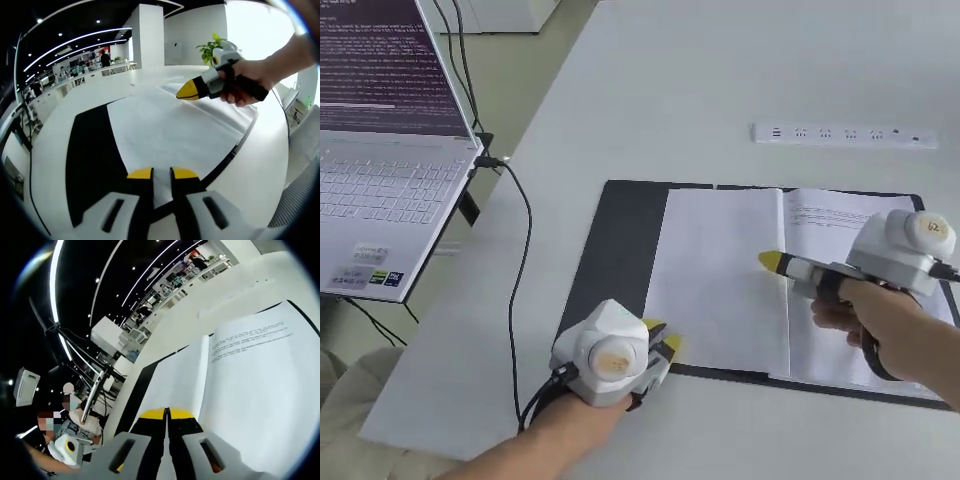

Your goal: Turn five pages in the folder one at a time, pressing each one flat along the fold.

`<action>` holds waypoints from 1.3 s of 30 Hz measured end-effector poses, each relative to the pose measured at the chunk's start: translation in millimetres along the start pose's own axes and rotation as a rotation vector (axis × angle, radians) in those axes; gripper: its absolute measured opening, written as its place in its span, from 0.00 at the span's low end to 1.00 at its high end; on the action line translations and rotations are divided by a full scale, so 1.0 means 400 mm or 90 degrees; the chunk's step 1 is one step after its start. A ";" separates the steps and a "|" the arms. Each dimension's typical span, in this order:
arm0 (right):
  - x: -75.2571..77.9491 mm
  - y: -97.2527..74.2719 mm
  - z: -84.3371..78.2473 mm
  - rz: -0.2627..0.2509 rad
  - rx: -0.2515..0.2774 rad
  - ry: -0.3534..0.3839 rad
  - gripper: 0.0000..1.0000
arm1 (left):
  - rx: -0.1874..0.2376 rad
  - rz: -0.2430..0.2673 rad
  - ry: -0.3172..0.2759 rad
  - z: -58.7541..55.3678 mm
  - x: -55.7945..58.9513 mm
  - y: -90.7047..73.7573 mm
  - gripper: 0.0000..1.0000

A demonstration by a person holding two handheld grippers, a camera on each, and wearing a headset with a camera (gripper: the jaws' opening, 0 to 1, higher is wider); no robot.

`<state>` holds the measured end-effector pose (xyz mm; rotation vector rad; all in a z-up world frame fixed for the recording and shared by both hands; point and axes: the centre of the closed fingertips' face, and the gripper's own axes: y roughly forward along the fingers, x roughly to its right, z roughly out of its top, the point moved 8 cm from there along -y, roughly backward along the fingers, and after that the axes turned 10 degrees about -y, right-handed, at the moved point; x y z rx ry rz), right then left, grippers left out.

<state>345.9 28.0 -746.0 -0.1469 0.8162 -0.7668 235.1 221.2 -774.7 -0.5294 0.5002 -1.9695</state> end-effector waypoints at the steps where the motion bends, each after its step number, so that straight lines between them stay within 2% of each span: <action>1: 0.005 0.000 0.003 -0.004 0.000 0.016 0.00 | 0.000 0.000 0.001 0.000 0.000 0.000 0.12; 2: 0.010 0.001 0.004 -0.008 0.000 0.025 0.00 | 0.000 0.000 0.000 0.001 0.000 0.000 0.12; 5: 0.058 0.018 0.012 -0.020 -0.005 0.040 0.00 | -0.001 0.002 -0.003 0.001 0.001 0.000 0.11; 6: 0.061 0.024 0.019 -0.011 0.006 0.067 0.00 | -0.002 0.003 -0.005 0.001 0.001 0.002 0.11; 9: 0.092 0.040 0.037 -0.029 0.014 0.061 0.00 | -0.002 0.005 -0.006 0.001 0.000 0.003 0.11; 10: 0.102 0.046 0.042 -0.027 0.019 0.091 0.00 | -0.002 0.005 -0.007 0.002 0.000 0.003 0.11; 11: 0.111 0.050 0.045 -0.027 0.019 0.092 0.00 | -0.002 0.004 -0.007 0.002 0.000 0.003 0.11; 21: 0.149 0.094 0.087 -0.035 0.044 0.111 0.00 | 0.003 0.007 -0.011 0.002 -0.001 0.005 0.12; 30: 0.177 0.143 0.137 -0.054 0.050 0.089 0.00 | 0.005 0.008 -0.012 0.003 0.000 0.004 0.11; 35: 0.204 0.161 0.160 -0.068 0.075 0.114 0.00 | 0.006 0.007 -0.009 0.003 -0.001 0.005 0.11; 39: 0.209 0.171 0.168 -0.071 0.086 0.123 0.00 | 0.008 0.007 -0.011 0.003 -0.001 0.005 0.11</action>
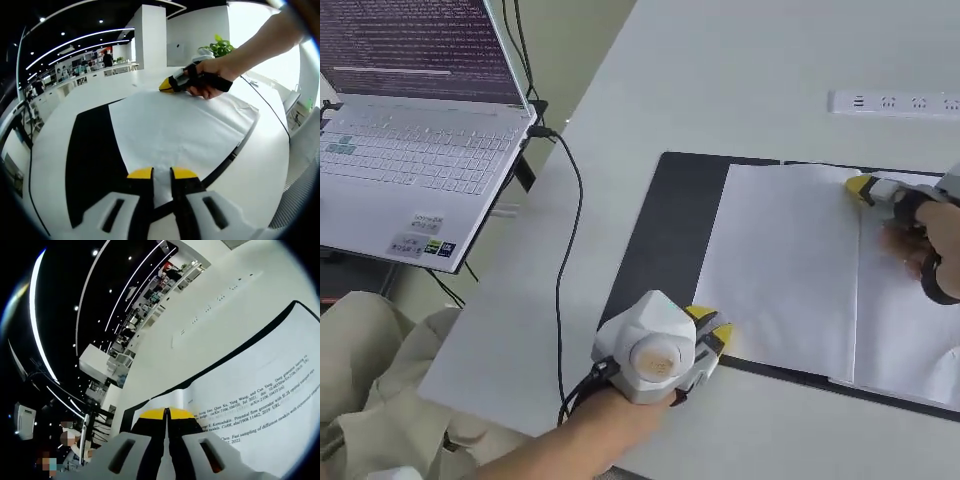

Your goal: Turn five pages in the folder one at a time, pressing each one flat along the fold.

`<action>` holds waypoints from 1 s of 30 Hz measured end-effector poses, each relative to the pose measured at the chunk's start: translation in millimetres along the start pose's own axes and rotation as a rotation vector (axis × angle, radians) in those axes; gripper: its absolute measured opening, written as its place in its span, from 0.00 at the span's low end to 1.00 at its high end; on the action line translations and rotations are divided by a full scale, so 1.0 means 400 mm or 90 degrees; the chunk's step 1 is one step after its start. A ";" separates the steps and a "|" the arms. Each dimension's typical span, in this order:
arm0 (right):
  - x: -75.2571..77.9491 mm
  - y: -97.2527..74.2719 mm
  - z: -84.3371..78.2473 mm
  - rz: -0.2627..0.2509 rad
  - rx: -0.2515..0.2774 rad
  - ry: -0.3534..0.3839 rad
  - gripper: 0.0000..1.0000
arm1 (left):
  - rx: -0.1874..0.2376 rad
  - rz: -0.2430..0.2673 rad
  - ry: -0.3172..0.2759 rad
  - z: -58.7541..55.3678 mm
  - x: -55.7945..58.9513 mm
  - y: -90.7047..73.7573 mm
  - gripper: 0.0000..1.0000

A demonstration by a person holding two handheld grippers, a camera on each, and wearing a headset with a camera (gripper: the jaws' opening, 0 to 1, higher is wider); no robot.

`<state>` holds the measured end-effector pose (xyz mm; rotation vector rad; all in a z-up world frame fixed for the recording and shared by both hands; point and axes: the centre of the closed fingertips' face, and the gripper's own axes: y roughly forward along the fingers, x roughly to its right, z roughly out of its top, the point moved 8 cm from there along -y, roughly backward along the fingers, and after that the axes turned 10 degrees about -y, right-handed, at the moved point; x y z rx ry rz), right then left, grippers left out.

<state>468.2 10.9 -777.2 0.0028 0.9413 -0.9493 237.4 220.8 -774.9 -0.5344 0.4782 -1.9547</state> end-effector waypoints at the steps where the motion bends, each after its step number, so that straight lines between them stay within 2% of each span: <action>1: 0.000 0.001 0.002 -0.001 0.004 0.003 0.00 | 0.000 0.000 0.000 0.000 0.000 0.000 0.11; 17: 0.001 0.024 0.021 -0.018 0.044 0.003 0.00 | 0.004 0.001 0.001 -0.002 -0.002 0.002 0.11; 25: -0.001 0.017 0.020 -0.016 0.038 -0.001 0.00 | 0.005 0.001 -0.001 -0.002 -0.002 0.001 0.11; 30: -0.005 0.006 0.011 -0.009 0.021 -0.007 0.00 | 0.006 0.001 -0.002 -0.002 -0.001 0.000 0.11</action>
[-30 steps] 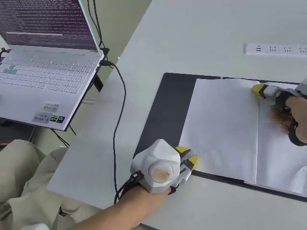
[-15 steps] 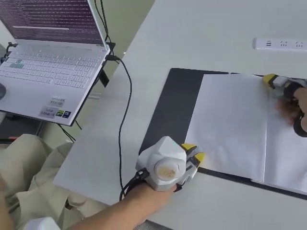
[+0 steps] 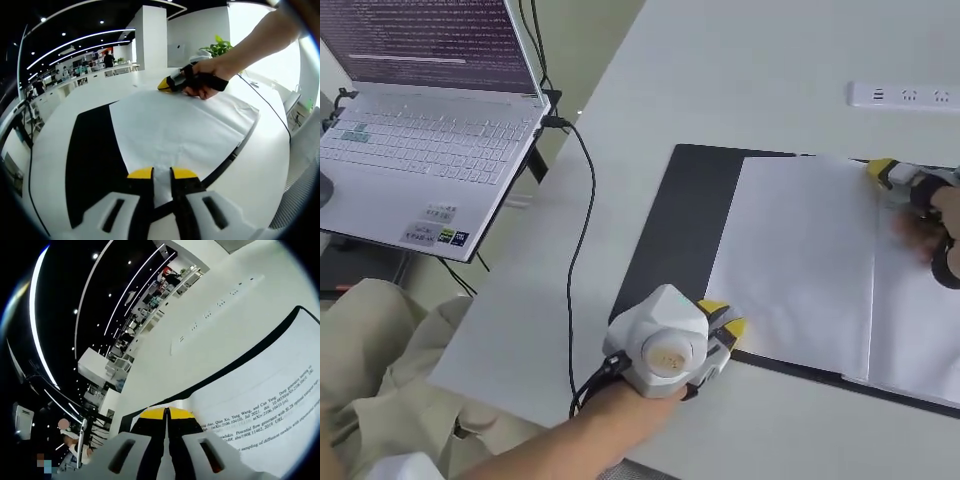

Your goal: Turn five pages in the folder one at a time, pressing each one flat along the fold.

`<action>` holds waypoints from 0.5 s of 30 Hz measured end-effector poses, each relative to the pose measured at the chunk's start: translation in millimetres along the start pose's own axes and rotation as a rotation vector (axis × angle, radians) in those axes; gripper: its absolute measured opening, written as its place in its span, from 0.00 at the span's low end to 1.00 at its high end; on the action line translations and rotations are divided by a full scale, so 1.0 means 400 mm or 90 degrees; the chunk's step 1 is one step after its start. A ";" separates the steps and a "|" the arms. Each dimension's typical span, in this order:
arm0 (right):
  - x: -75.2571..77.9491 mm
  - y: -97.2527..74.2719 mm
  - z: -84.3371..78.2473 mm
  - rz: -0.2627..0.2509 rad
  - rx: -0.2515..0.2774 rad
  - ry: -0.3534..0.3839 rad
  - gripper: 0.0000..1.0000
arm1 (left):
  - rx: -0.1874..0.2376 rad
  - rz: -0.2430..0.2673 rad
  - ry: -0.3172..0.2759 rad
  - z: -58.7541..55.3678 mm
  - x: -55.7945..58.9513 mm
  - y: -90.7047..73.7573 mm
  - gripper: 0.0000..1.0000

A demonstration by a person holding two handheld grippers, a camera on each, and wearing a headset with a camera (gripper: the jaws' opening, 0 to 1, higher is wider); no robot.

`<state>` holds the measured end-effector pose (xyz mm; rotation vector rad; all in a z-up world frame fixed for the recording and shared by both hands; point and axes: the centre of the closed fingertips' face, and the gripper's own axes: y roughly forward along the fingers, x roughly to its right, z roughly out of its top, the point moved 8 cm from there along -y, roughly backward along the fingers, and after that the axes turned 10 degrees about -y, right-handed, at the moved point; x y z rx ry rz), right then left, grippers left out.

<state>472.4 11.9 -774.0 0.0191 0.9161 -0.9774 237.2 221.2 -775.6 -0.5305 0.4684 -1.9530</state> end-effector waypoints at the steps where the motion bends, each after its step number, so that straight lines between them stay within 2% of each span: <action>1: -0.001 -0.003 -0.002 0.002 -0.002 0.001 0.00 | 0.000 0.000 0.000 0.000 0.000 0.000 0.11; 15: -0.015 -0.052 -0.042 0.025 -0.039 -0.004 0.00 | -0.003 0.002 0.000 0.000 0.000 0.001 0.11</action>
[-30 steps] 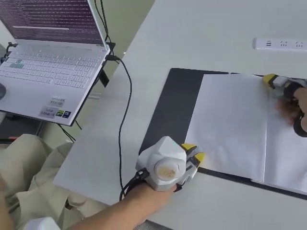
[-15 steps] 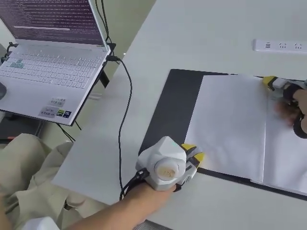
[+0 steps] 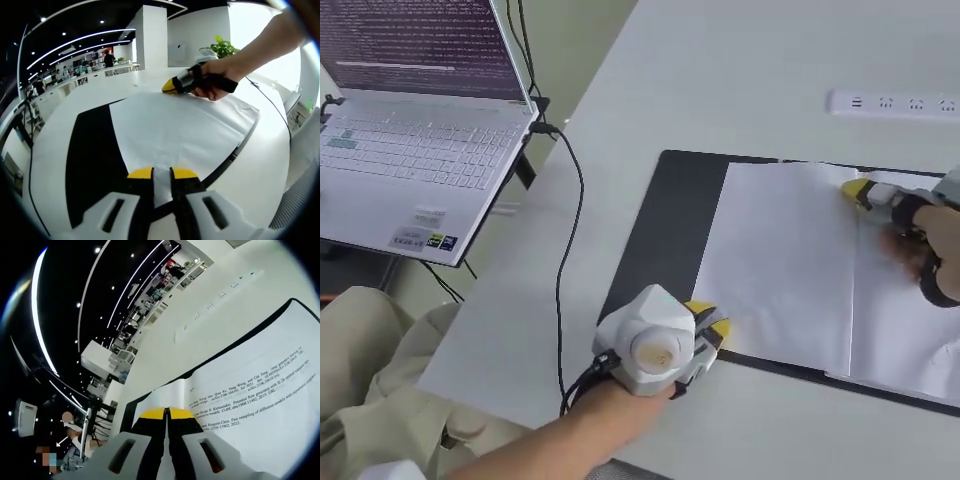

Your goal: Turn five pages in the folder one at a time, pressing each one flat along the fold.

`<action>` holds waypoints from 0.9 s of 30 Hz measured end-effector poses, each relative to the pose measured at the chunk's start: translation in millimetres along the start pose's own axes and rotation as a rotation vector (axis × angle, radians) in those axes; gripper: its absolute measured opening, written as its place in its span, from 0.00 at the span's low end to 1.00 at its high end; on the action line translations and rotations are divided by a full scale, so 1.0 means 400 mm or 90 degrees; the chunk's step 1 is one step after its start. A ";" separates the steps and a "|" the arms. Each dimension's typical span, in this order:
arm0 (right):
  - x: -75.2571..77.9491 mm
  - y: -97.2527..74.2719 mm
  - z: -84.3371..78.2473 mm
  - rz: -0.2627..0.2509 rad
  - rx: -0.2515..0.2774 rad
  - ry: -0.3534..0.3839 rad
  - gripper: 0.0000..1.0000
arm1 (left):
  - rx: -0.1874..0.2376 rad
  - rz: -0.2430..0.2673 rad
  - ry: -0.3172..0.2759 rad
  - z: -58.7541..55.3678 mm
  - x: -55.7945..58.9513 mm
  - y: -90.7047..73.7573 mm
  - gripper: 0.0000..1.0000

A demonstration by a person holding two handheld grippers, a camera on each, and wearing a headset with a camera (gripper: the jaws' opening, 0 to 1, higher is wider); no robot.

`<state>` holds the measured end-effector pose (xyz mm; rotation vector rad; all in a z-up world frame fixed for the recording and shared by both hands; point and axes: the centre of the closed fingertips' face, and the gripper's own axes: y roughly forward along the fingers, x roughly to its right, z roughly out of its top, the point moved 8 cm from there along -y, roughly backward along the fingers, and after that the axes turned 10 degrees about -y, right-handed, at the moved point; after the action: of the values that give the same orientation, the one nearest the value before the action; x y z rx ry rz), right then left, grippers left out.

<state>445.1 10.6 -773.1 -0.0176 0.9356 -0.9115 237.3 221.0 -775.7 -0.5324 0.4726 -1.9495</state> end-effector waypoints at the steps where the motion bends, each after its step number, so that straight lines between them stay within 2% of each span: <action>1: -0.001 -0.003 -0.005 0.002 -0.002 0.004 0.00 | -0.001 0.000 -0.001 0.000 0.000 0.000 0.11; 11: -0.015 -0.040 -0.047 0.025 -0.022 0.013 0.00 | -0.004 0.002 0.000 0.002 0.001 -0.001 0.11; 27: -0.032 -0.099 -0.102 0.044 -0.040 0.018 0.00 | -0.012 0.002 0.006 0.004 0.002 0.001 0.11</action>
<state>386.9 8.6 -774.7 -0.0263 0.9861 -0.8207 238.0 219.9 -774.5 -0.5340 0.4975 -1.9468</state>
